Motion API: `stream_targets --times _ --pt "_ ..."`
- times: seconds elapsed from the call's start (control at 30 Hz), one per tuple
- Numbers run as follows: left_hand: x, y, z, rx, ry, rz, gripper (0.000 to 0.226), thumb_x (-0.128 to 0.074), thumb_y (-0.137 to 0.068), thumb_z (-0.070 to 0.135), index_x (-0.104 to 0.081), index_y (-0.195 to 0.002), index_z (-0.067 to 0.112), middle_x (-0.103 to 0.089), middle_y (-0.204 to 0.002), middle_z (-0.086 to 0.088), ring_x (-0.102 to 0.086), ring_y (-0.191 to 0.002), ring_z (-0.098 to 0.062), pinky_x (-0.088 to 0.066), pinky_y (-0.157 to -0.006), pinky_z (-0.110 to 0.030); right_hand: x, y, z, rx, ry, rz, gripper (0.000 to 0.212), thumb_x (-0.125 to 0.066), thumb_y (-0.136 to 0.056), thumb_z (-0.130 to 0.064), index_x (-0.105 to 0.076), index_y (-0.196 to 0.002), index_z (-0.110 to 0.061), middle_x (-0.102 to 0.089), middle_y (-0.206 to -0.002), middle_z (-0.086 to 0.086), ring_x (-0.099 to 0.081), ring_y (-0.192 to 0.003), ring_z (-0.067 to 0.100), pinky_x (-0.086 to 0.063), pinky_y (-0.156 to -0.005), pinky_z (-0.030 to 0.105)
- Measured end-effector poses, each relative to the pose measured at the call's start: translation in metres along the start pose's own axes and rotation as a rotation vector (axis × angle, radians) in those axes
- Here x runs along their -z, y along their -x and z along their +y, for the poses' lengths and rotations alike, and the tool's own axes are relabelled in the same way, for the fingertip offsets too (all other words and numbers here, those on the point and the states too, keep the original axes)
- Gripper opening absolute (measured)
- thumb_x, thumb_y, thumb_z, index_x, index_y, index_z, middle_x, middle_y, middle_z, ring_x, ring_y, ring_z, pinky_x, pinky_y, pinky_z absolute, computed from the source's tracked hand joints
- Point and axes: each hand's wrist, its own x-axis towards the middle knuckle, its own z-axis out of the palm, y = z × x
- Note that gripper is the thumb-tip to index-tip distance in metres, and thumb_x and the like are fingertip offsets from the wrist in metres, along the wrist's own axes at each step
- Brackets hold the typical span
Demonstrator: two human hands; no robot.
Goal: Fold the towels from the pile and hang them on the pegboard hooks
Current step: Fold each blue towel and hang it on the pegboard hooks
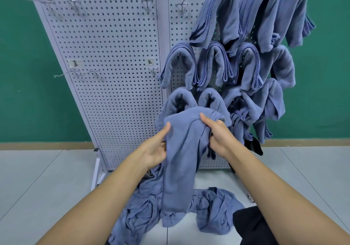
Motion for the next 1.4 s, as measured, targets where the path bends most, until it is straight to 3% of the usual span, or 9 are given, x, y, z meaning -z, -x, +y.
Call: stream_targets --times 0.13,0.33,0.53,0.73,0.83,0.93,1.07,1.27,1.4 --pt "-0.001 0.005 -0.001 0.11 -0.121 -0.009 0.02 -0.066 -0.085 0.017 -0.063 -0.101 0.005 -0.067 -0.096 -0.01 -0.064 -0.089 -0.021 -0.056 -0.079 -0.033 0.003 -0.001 -0.002 -0.006 -0.016 -0.024 0.026 -0.056 -0.095 -0.017 -0.062 -0.115 -0.002 -0.069 -0.113 0.012 -0.066 -0.107 0.021 -0.051 -0.094 0.035" --pt "0.012 0.002 0.02 -0.247 -0.061 0.164 0.009 -0.057 -0.093 0.012 -0.063 -0.093 0.005 -0.071 -0.07 -0.004 -0.068 -0.057 -0.011 -0.057 -0.056 -0.023 0.025 0.002 -0.009 -0.129 0.309 -0.095 0.021 -0.06 -0.091 -0.006 -0.063 -0.11 0.002 -0.072 -0.099 0.012 -0.071 -0.088 0.019 -0.058 -0.073 0.028" --pt "0.034 0.005 0.037 -0.297 -0.236 0.285 0.013 -0.064 -0.088 0.009 -0.063 -0.079 0.0 -0.07 -0.063 -0.005 -0.066 -0.059 -0.01 -0.055 -0.055 -0.02 0.064 -0.004 -0.014 -0.161 0.641 0.148 0.086 -0.086 -0.034 -0.066 -0.059 -0.094 -0.012 -0.051 -0.084 0.01 -0.044 -0.078 0.025 -0.039 -0.073 0.039" --pt "0.05 0.015 0.045 -0.244 -0.304 0.295 0.007 -0.066 -0.086 0.016 -0.065 -0.083 0.01 -0.07 -0.068 0.001 -0.064 -0.062 -0.009 -0.055 -0.062 -0.023 0.075 -0.004 -0.027 -0.066 0.08 0.132 0.026 -0.058 -0.094 -0.019 -0.062 -0.114 -0.002 -0.071 -0.101 0.008 -0.068 -0.09 0.016 -0.055 -0.085 0.03" --pt "0.052 0.021 0.048 -0.222 -0.236 0.274 0.007 -0.063 -0.089 0.02 -0.063 -0.086 0.013 -0.068 -0.075 0.002 -0.062 -0.069 -0.01 -0.053 -0.064 -0.025 0.076 -0.002 -0.027 -0.06 0.152 0.092 0.019 -0.044 -0.1 -0.011 -0.06 -0.103 -0.001 -0.069 -0.095 0.009 -0.069 -0.078 0.01 -0.057 -0.065 0.022" --pt "0.056 0.024 0.051 -0.206 -0.203 0.277 0.009 -0.061 -0.091 0.023 -0.061 -0.091 0.014 -0.066 -0.084 0.0 -0.061 -0.076 -0.012 -0.05 -0.067 -0.028 0.076 0.006 -0.024 -0.104 0.482 0.204 0.035 -0.045 -0.102 -0.027 -0.052 -0.073 -0.008 -0.054 -0.055 -0.002 -0.053 -0.04 0.004 -0.046 -0.041 0.017" --pt "0.058 0.027 0.051 -0.18 -0.181 0.26 0.014 -0.052 -0.096 0.026 -0.059 -0.091 0.015 -0.065 -0.085 0.002 -0.059 -0.08 -0.014 -0.048 -0.07 -0.029 0.08 0.003 -0.021 -0.127 0.479 0.262 0.036 -0.052 -0.095 -0.046 -0.054 -0.079 -0.014 -0.048 -0.051 -0.003 -0.05 -0.049 0.012 -0.053 -0.058 0.028" --pt "0.059 0.035 0.054 -0.178 0.01 0.215 0.013 -0.051 -0.096 0.028 -0.056 -0.088 0.019 -0.068 -0.076 0.002 -0.06 -0.082 -0.015 -0.048 -0.077 -0.031 0.071 0.008 -0.028 0.014 0.267 -0.168 0.014 -0.054 -0.092 -0.009 -0.064 -0.101 -0.009 -0.07 -0.087 0.0 -0.064 -0.08 0.009 -0.053 -0.075 0.02" --pt "0.062 0.039 0.056 -0.192 0.036 0.234 0.014 -0.053 -0.096 0.028 -0.057 -0.086 0.019 -0.071 -0.069 0.004 -0.062 -0.085 -0.016 -0.048 -0.073 -0.033 0.07 0.004 -0.021 0.026 0.444 -0.044 0.019 -0.044 -0.101 -0.017 -0.063 -0.098 -0.013 -0.069 -0.088 0.0 -0.063 -0.079 0.011 -0.057 -0.077 0.025"
